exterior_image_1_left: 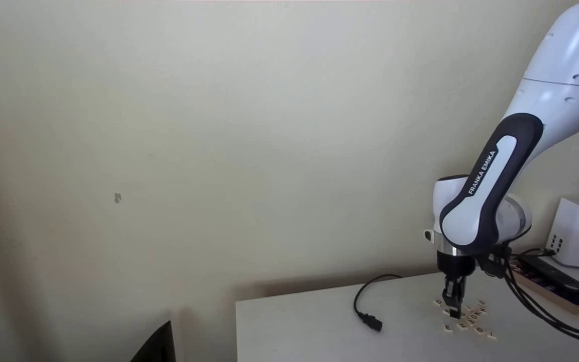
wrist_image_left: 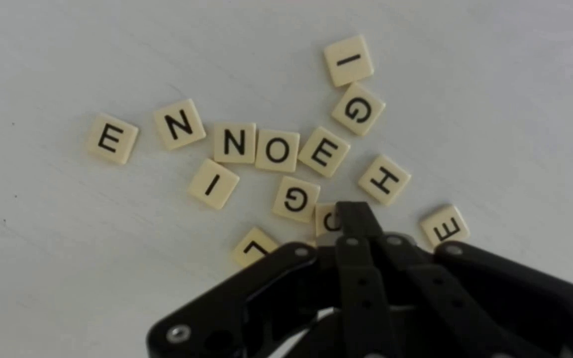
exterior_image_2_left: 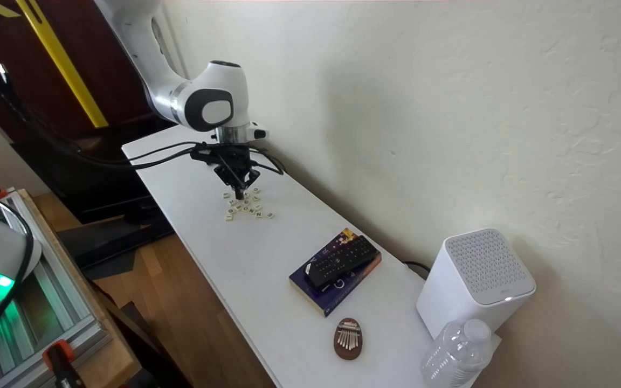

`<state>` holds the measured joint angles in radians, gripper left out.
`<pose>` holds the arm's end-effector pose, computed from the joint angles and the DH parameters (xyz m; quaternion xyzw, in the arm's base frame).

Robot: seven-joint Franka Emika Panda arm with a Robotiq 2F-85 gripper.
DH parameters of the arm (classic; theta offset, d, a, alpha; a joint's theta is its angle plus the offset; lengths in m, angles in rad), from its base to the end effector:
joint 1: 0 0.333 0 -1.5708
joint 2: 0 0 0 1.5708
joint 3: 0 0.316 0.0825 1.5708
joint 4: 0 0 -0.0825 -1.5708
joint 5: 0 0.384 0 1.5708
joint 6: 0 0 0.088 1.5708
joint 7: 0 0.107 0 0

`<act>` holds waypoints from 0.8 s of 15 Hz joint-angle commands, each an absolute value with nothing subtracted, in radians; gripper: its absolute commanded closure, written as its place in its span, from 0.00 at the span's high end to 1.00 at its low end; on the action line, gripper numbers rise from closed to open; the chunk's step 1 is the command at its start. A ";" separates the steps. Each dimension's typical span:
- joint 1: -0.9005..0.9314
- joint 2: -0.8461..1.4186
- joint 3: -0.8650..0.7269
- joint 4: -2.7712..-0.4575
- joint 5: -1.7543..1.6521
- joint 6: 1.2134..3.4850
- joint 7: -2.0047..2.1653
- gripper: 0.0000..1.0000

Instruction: Align 3 letters in a straight line

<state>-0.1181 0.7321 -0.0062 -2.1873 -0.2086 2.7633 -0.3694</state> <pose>0.5042 -0.0546 0.0369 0.9717 0.2205 -0.0834 0.0129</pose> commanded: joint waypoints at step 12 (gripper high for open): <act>-0.088 0.803 -0.005 -2.113 -0.388 2.681 -0.559 0.00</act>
